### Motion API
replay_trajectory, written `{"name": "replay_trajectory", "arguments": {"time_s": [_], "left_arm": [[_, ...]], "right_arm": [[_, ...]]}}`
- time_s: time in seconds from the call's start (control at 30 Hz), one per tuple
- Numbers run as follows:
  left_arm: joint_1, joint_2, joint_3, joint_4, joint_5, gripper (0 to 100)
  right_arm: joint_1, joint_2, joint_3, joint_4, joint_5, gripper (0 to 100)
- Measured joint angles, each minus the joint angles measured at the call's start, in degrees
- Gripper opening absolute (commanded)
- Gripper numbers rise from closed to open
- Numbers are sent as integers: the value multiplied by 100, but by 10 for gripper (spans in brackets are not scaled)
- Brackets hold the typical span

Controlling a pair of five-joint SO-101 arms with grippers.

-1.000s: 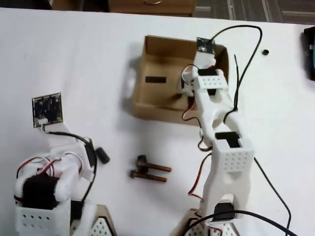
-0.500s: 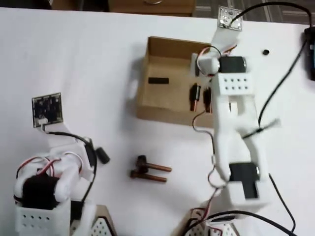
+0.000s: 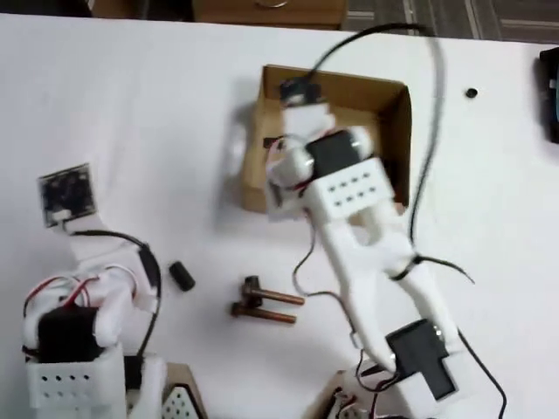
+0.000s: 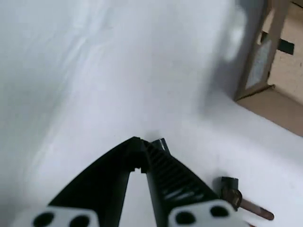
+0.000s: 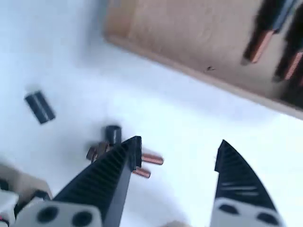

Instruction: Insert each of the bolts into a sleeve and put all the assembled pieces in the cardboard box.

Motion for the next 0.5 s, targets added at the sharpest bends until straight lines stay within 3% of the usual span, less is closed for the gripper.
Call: {"name": "replay_trajectory", "arguments": {"time_s": [0.17,0.5], "left_arm": [[-659,-9,18,-9,0,22],[-721,0,35,-9,0,23]], "right_arm": [[-703,0,510,0,-141,245],[-1503,-484,695,62,-431,244]]}}
